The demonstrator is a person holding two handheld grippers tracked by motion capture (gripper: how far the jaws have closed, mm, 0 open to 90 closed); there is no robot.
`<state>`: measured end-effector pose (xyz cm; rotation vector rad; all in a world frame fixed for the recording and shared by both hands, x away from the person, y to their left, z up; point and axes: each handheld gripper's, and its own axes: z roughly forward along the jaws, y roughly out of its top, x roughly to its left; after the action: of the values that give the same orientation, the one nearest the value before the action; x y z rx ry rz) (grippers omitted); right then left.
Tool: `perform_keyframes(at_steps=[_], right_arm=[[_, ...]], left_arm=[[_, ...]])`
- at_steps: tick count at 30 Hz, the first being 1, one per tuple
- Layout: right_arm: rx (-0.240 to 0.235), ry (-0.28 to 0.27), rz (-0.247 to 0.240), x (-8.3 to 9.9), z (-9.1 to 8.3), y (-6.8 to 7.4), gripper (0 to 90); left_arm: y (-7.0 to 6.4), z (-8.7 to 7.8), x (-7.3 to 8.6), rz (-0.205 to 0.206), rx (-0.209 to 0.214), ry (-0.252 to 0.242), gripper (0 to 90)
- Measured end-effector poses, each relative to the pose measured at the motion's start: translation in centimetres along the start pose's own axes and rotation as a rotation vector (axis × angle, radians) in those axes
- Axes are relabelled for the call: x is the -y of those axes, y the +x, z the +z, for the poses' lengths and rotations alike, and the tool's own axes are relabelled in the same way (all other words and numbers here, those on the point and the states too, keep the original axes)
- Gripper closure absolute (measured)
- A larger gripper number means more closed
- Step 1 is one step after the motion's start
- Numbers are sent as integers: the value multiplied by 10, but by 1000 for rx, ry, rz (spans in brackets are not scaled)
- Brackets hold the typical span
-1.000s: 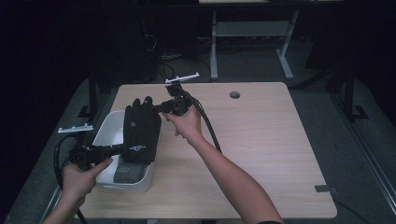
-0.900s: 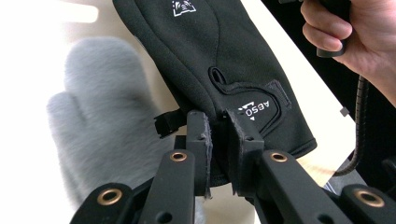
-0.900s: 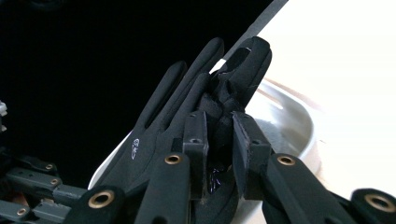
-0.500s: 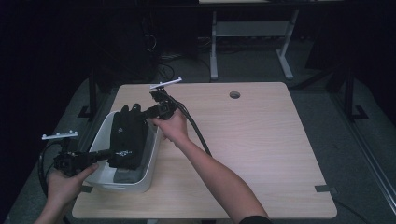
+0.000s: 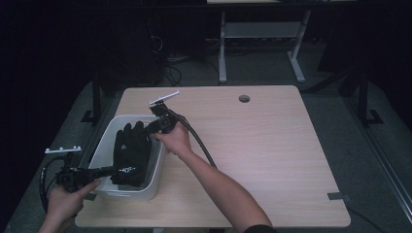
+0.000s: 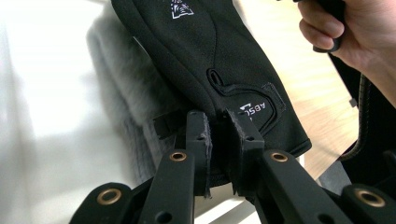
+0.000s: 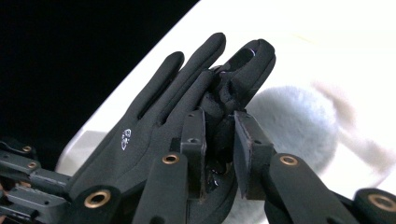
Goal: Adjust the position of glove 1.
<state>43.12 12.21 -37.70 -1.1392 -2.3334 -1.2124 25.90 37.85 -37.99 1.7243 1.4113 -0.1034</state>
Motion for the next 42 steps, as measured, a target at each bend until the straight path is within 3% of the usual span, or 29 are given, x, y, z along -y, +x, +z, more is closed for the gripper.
perform_keyframes(at_steps=[6, 11, 16, 27, 32, 36, 42], right_arm=[[27, 35, 9, 5, 9, -8, 679], [55, 10, -34, 0, 6, -1, 622], [32, 17, -67, -6, 9, 8, 612], [49, 43, -66, -8, 32, 10, 622], [64, 54, -70, -8, 39, 10, 853], [88, 29, -113, -10, 34, 18, 871], [83, 0, -124, -13, 15, 24, 872]], left_arm=[[10, 7, 6, -30, 10, 39, 776], [12, 7, 4, -31, 10, 42, 697], [13, 7, 2, -31, 6, 40, 655], [12, 11, 1, -12, -9, 52, 702], [13, 11, 1, -14, -6, 48, 693], [14, 10, 2, -22, -7, 41, 664], [13, 11, 2, -31, -6, 37, 613]])
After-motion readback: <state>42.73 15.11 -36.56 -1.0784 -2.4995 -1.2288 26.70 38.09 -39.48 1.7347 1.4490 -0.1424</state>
